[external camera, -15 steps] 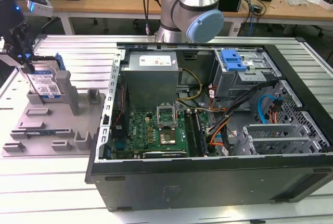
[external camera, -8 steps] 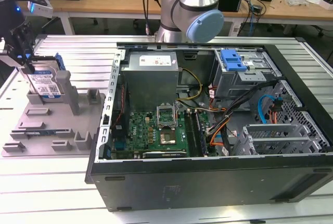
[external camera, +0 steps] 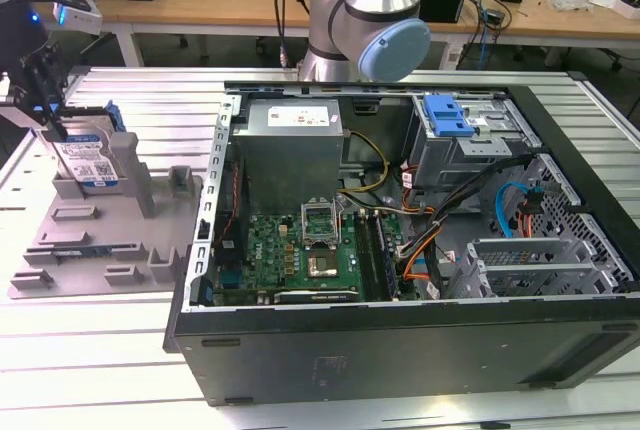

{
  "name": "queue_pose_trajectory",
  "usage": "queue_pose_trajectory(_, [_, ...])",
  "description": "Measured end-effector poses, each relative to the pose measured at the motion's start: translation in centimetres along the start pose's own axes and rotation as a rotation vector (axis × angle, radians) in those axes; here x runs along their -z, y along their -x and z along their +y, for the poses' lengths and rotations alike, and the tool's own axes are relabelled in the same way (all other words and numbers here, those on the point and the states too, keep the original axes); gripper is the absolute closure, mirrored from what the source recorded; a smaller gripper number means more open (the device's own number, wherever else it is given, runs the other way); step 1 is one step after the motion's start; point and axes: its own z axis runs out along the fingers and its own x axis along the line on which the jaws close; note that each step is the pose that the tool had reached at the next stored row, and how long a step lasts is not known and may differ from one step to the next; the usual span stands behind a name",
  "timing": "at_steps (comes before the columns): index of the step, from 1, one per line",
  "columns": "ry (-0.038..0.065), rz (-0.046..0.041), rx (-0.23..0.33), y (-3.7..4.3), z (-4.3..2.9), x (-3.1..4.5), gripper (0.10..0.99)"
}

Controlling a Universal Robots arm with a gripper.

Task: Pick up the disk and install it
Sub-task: 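Pick up the disk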

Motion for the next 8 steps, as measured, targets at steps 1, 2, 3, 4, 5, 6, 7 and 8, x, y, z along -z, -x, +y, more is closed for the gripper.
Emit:
queue_pose_trajectory(1, [0.0,0.0,0.0,0.0,0.0,-0.01,0.718])
queue_pose_trajectory(2, [0.0,0.0,0.0,0.0,0.0,-0.02,0.718])
queue_pose_trajectory(3, [0.0,0.0,0.0,0.0,0.0,-0.02,0.718])
queue_pose_trajectory(4, [0.0,0.0,0.0,0.0,0.0,-0.02,0.718])
queue_pose_trajectory(5, [0.0,0.0,0.0,0.0,0.0,-0.02,0.718])
queue_pose_trajectory(6, [0.0,-0.0001,0.0,0.0,0.0,-0.02,0.718])
queue_pose_trajectory(7, [0.0,-0.0001,0.0,0.0,0.0,0.0,0.718])
queue_pose_trajectory(8, [0.0,-0.0001,0.0,0.0,0.0,0.04,0.718])
